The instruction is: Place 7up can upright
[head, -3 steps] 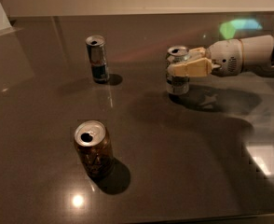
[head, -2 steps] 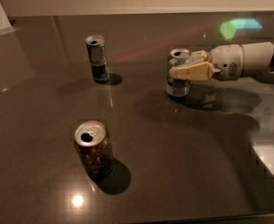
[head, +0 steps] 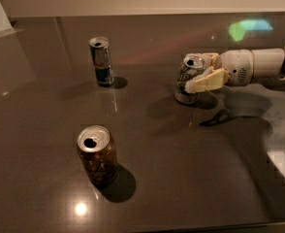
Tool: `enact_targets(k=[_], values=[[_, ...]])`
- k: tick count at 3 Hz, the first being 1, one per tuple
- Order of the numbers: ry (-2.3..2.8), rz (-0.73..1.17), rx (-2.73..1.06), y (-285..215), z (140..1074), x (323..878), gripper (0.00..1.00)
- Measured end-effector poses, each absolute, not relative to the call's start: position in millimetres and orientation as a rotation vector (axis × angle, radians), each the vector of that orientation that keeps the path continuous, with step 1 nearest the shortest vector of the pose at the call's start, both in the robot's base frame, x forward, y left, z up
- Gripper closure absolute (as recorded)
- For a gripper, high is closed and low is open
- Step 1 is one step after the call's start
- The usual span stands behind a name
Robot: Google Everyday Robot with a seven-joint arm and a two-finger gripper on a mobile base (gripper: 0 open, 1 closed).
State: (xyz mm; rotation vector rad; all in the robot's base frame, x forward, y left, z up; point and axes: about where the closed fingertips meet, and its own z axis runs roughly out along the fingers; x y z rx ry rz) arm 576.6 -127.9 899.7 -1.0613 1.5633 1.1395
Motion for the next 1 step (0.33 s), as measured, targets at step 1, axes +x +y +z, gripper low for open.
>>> enact_targets(k=[1], values=[[1.563,1.139,-1.061,-127.9,899.7,576.6,0.00]])
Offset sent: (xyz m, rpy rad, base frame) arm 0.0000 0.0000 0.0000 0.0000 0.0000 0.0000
